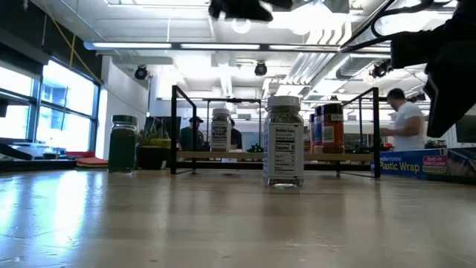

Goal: Shelf spices
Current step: Put the white seasoning bottle on the shelf, aligned with the other white seasoning bottle

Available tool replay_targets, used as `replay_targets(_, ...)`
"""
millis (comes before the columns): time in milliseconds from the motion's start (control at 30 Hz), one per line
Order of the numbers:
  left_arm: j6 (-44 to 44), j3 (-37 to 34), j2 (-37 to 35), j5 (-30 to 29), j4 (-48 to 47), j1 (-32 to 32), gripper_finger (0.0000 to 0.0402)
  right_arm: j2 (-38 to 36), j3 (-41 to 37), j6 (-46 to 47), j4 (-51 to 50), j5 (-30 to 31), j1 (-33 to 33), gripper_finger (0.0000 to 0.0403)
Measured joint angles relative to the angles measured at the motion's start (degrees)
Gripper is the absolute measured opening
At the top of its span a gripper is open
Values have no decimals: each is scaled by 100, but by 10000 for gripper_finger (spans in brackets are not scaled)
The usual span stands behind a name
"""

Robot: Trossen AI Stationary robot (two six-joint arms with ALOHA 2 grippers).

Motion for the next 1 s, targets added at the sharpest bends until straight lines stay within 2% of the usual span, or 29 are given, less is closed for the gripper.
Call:
replay_targets(133,-73,1112,-1,1556,-1917,499,272,0,2,94,134,170,-223,275)
replay_targets(200,-69,1468,117,2600,-2466,779,272,0,2,87,279,349,-316,275)
replay_targets(267,-5,1664,221,3330,-2802,993,272,1,2,95,407,504,-395,275)
replay_targets(333,326,1698,247,3424,-2891,1101,271,0,2,92,569,599,-436,275)
replay_targets(467,1632,1713,252,3207,-2586,1170,264,0,2,80,696,611,-442,275)
replay_targets(533,1817,1713,257,3155,-2507,1168,259,2,2,78,717,612,-413,275)
replay_targets(600,1815,1726,330,3387,-2589,1226,258,0,2,80,708,609,-362,275)
replay_targets(733,1852,1708,373,3731,-3397,1373,259,0,2,93,716,600,-209,275)
replay_targets(1000,1172,1919,319,3652,-5844,1655,248,1,2,77,766,816,-119,275)
